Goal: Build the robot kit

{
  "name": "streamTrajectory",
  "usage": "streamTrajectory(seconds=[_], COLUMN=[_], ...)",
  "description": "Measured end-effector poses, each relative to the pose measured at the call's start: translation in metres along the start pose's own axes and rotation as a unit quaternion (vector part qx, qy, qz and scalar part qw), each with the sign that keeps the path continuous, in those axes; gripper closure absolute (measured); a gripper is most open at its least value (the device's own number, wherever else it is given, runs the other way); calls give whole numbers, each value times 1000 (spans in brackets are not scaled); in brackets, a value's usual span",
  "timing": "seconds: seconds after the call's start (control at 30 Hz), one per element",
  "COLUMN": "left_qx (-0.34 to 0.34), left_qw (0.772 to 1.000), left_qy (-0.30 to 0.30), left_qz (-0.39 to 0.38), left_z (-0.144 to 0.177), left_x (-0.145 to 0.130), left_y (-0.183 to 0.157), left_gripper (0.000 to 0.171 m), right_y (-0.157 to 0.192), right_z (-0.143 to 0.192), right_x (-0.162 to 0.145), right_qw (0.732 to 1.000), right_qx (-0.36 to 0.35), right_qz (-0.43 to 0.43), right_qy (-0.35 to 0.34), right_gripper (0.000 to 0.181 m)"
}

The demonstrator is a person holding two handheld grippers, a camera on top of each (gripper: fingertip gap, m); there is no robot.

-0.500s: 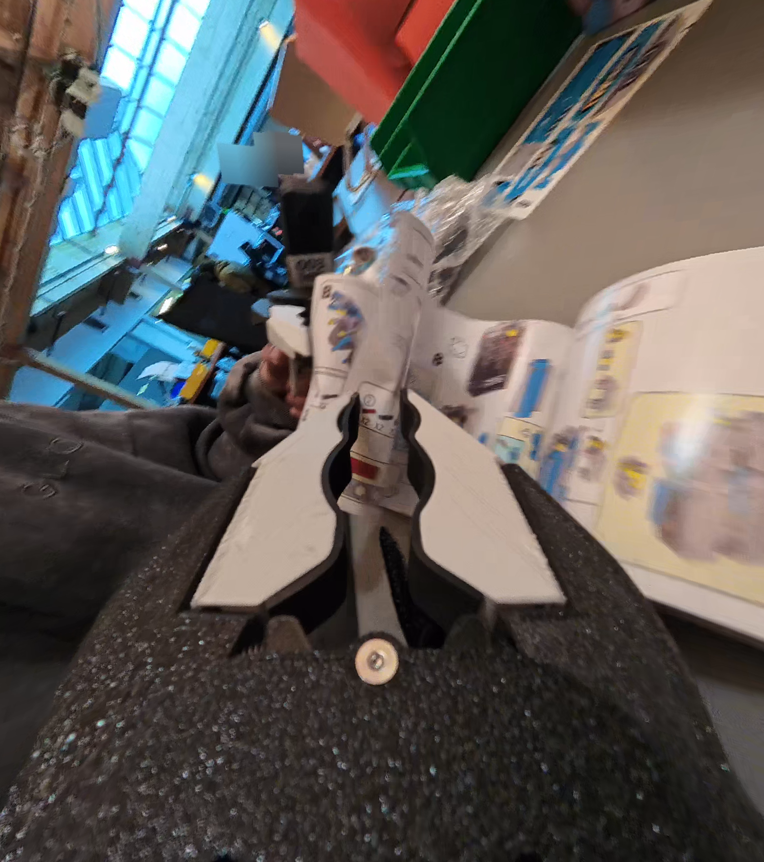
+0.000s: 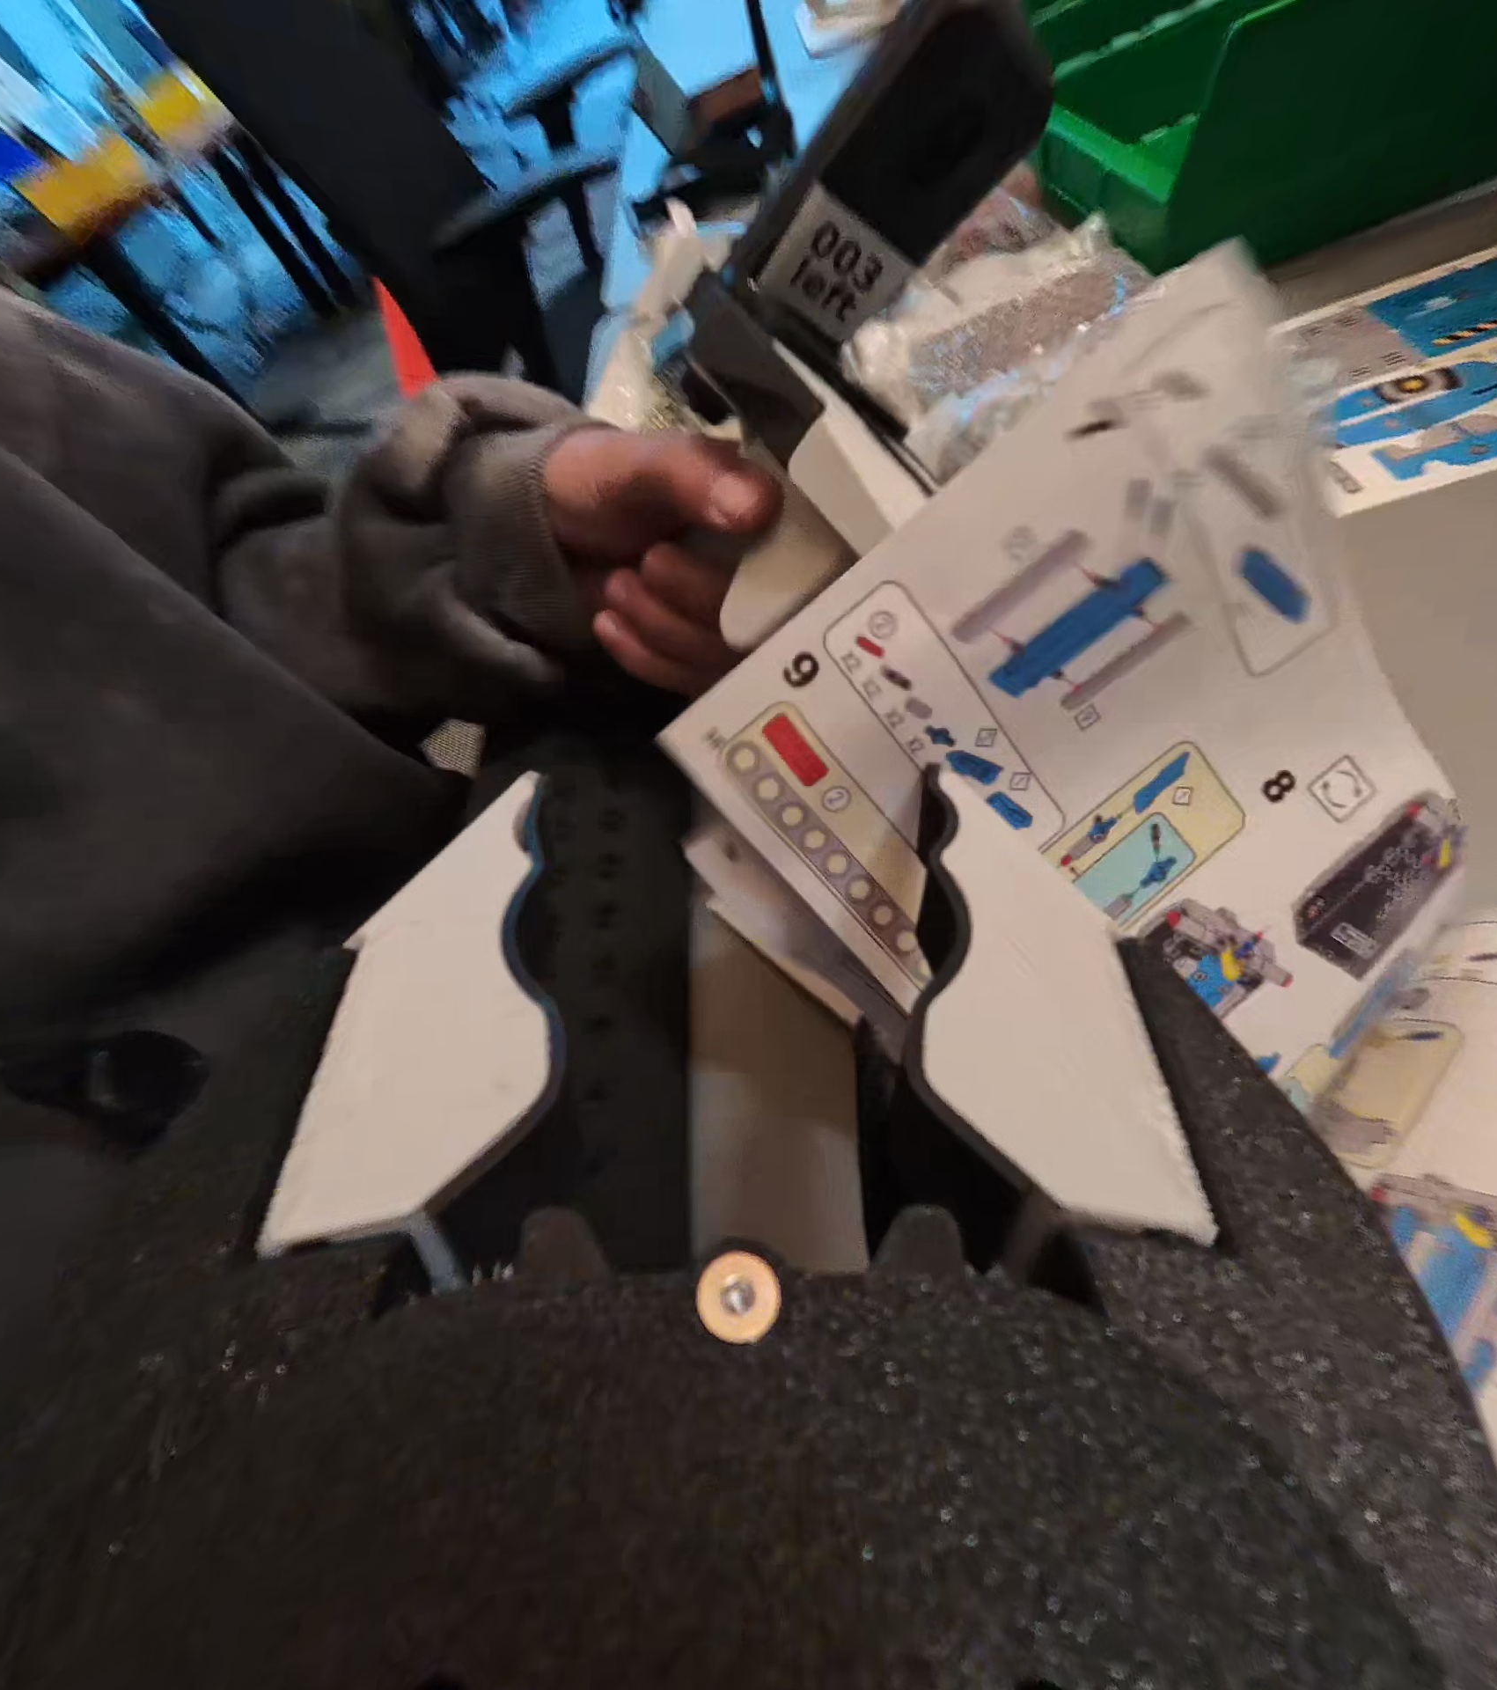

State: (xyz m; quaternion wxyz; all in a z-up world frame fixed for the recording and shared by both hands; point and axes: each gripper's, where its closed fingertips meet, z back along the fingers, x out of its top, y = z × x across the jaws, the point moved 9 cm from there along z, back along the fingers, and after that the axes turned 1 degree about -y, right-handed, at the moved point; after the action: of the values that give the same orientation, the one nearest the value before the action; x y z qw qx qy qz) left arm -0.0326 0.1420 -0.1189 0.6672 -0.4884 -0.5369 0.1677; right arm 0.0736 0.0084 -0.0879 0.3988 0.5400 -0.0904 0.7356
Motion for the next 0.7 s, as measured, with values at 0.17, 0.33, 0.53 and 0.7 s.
streamTrajectory(seconds=[0.17,0.33,0.53,0.7], left_qx=[-15,11,103,198], left_qw=[1000,1000,994,979], left_qy=[-9,-4,27,37], left_qz=[-3,-13,-14,5], left_z=[-29,-29,22,66], left_x=[8,6,-3,4], left_y=[0,2,11,28], left_gripper=[171,171,171,171], right_y=[-12,-25,-74,-107], right_z=[8,36,82,130], right_x=[-2,-3,-22,-50], right_qw=[996,997,973,924], right_qx=[-84,-59,-137,-239], right_qz=[21,-35,-166,-275], right_qy=[12,-41,-82,-114], right_gripper=[128,155,181,181])
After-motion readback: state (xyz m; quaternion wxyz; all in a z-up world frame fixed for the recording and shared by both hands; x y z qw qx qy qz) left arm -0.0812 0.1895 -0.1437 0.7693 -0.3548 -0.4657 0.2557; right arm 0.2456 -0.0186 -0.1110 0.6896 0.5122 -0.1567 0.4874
